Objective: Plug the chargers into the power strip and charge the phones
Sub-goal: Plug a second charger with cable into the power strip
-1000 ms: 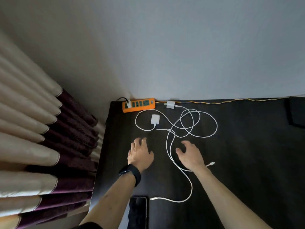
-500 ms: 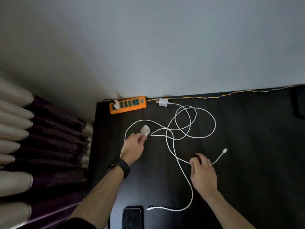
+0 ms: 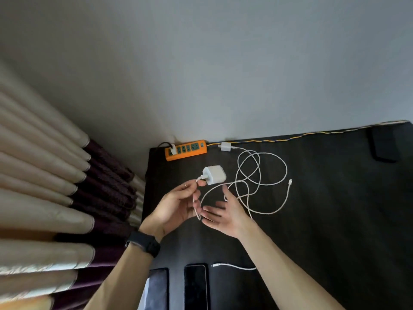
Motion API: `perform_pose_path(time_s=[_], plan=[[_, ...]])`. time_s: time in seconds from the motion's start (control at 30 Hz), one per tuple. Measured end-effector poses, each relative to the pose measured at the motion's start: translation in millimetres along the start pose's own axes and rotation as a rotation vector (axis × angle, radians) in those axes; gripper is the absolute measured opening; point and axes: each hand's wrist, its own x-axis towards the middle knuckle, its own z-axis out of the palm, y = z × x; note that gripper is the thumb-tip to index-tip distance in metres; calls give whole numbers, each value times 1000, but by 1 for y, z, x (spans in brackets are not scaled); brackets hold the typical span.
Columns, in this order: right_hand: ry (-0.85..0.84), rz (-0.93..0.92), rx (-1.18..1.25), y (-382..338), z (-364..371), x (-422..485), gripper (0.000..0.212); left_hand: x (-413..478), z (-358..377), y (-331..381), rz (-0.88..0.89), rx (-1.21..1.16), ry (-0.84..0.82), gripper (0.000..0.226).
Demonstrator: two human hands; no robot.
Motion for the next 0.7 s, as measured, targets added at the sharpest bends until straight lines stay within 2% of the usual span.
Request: perform_pose_path(time_s=[0.07,0.13,0.27,0.37,0.53,0.6,0.7], plan=[[-18,-19,134,5,11,-1,55,-16,-5,-6,-26,-37,-23,22],[6,-35,161,9,14,-3,61,-32,-14,-12,-31,-96,-22,21],[-43,-38,19,16,1,-10,32,-52,-36,-22,-5,-140,25,18],[54,-195,91,6,-22,-19,23,-56,-58,-32,58,-173,192,18],[317,-483,368,-36,-84,-50,29,-59,-82,-49,61,-132,372,16],[382,-604,444,-51,-105,-65,29,-59,-81,-54,61,-155,380,16],[468,-785,379,-65,-115,-91,20,-56,-68,-56,62,-110,305,18]])
